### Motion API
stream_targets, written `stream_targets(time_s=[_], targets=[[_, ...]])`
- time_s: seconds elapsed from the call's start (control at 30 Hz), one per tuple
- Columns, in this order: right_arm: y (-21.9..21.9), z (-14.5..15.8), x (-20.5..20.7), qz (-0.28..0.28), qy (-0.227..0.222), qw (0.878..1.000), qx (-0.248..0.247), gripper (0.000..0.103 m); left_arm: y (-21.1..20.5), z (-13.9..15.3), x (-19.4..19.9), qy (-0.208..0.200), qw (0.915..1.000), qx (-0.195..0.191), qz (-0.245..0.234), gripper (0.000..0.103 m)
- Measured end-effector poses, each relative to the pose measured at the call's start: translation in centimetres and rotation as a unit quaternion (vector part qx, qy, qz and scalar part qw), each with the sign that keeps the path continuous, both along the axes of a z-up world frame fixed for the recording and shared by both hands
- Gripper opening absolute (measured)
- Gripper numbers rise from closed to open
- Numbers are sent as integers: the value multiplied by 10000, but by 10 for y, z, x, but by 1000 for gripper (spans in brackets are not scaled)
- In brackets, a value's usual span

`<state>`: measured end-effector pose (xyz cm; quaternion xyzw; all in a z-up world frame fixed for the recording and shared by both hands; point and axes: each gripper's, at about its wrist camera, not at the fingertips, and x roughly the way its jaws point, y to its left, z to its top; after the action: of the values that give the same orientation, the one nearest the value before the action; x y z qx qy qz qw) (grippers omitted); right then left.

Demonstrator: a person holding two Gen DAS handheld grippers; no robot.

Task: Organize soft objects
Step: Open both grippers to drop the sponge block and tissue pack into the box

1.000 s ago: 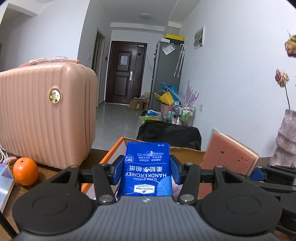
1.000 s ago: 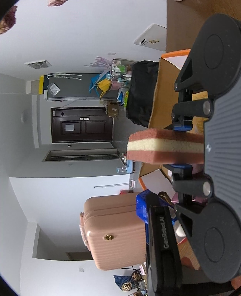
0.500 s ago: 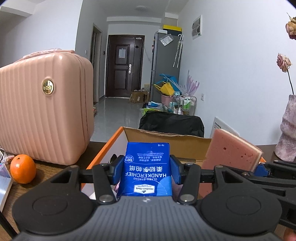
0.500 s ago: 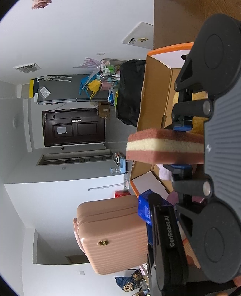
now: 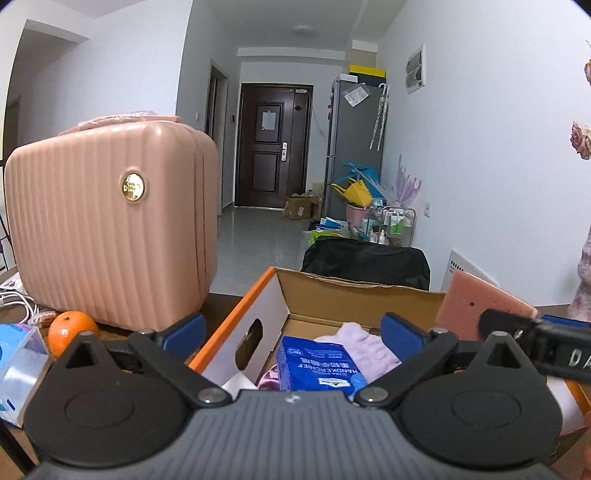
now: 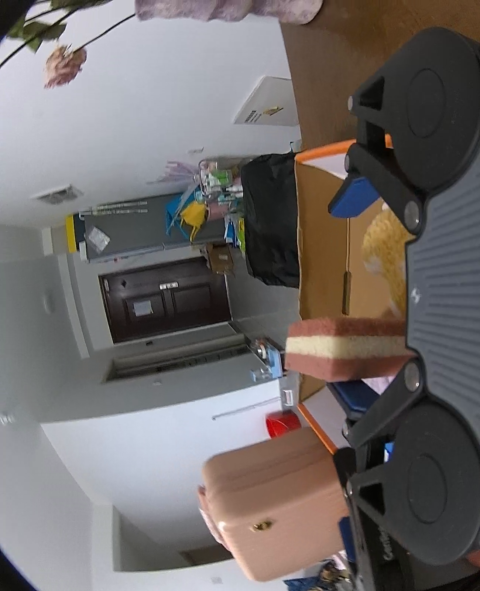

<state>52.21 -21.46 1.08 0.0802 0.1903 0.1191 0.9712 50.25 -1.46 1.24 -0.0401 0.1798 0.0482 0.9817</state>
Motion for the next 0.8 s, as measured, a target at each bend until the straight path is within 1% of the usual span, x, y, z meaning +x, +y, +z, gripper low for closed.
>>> stream_targets(time_s=[0.07, 0.13, 0.2, 0.43, 0.6, 0.8], targets=[[-3, 0, 1, -7, 18, 10000, 37, 94, 1, 0, 0, 24, 10000, -20, 29, 103], [-4, 0, 1, -51, 10, 10000, 12, 103, 3, 1, 0, 29, 10000, -47, 39, 103], [-3, 0, -1, -152, -31, 9999, -75, 103, 3, 1, 0, 47, 9999, -67, 61, 103], [1, 4, -8, -130, -118, 9995, -278, 103, 4, 2, -3, 38, 9999, -99, 71, 103], [1, 8, -22, -254, -256, 9979, -529, 103, 6, 3, -13, -13, 9999, -100, 91, 103], [-3, 11, -36, -283, -383, 9965, -685, 103, 9, 7, -24, -81, 9999, -96, 65, 103]])
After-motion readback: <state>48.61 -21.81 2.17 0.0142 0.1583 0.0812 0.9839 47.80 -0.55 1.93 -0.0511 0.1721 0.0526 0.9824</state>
